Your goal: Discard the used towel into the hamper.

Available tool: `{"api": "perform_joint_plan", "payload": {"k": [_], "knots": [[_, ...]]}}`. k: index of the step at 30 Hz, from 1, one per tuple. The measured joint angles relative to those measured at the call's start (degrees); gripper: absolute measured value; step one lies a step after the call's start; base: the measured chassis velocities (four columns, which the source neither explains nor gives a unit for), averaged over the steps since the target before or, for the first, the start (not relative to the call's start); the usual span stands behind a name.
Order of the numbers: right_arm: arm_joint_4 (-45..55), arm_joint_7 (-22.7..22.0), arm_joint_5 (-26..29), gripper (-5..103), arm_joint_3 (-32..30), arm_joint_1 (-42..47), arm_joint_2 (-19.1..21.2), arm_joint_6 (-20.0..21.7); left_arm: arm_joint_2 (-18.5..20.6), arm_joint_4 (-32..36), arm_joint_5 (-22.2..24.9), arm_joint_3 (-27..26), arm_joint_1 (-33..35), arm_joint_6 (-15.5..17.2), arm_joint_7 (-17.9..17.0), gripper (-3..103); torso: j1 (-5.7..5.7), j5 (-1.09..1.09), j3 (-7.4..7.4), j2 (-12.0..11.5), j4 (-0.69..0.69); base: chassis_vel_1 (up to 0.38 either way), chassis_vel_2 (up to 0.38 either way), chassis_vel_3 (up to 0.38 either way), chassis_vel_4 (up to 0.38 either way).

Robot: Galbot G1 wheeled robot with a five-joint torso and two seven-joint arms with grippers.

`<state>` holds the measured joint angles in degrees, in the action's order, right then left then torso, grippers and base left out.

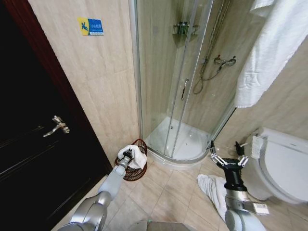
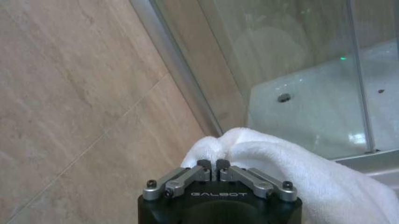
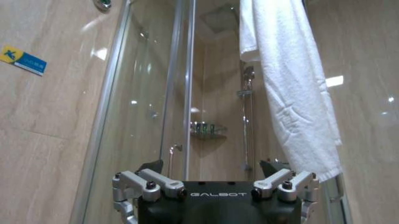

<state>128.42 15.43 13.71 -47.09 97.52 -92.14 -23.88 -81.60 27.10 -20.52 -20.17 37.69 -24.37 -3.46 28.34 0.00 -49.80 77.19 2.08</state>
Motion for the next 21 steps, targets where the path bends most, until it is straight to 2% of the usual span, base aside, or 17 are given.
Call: {"api": "perform_joint_plan", "payload": {"k": [5, 13, 16, 17, 18, 21], "knots": [[0.22, 0.26, 0.28, 100, -0.02, 0.07, 0.00, -0.28, -0.19, 0.01, 0.02, 0.06, 0.02, -0.10, 0.03, 3, 0.00, 0.00, 0.00, 0.00, 0.00, -0.080, 0.070, 0.085, -0.085], [-0.23, 2.09, 1.20, 100, 0.01, 0.06, 0.00, -3.80, 0.36, -0.12, -2.32, 0.15, 0.28, 1.32, 0.91, 3, 0.09, 0.00, -0.03, -0.03, 0.00, -0.120, 0.110, 0.127, -0.116], [-0.49, 4.61, 2.14, 100, -0.15, 0.31, 0.00, -5.16, 1.14, 0.11, -6.41, 0.14, 0.77, 3.66, 1.09, 3, 0.06, 0.00, -0.02, -0.03, -0.01, -0.056, 0.041, 0.036, -0.030], [-0.49, 4.61, 2.14, 100, -0.15, 0.31, 0.00, -5.16, 1.14, 0.11, -6.41, 0.14, 0.77, 3.66, 1.09, 3, 0.06, 0.00, -0.02, -0.03, -0.01, 0.000, 0.000, 0.000, 0.000], [-0.55, 5.45, 2.37, 100, -0.15, 0.42, 0.00, -5.54, 1.38, 0.04, -8.55, 0.07, 0.87, 4.82, 1.09, 3, 0.02, 0.00, -0.01, -0.02, -0.01, 0.000, 0.000, 0.000, 0.000], [-0.55, 6.34, 2.52, 100, -0.15, 0.59, 0.00, -5.93, 2.10, -0.01, -10.79, 0.06, 1.35, 7.61, 1.06, 3, -0.02, 0.00, 0.01, 0.00, -0.01, 0.035, -0.023, -0.019, 0.019]]}}
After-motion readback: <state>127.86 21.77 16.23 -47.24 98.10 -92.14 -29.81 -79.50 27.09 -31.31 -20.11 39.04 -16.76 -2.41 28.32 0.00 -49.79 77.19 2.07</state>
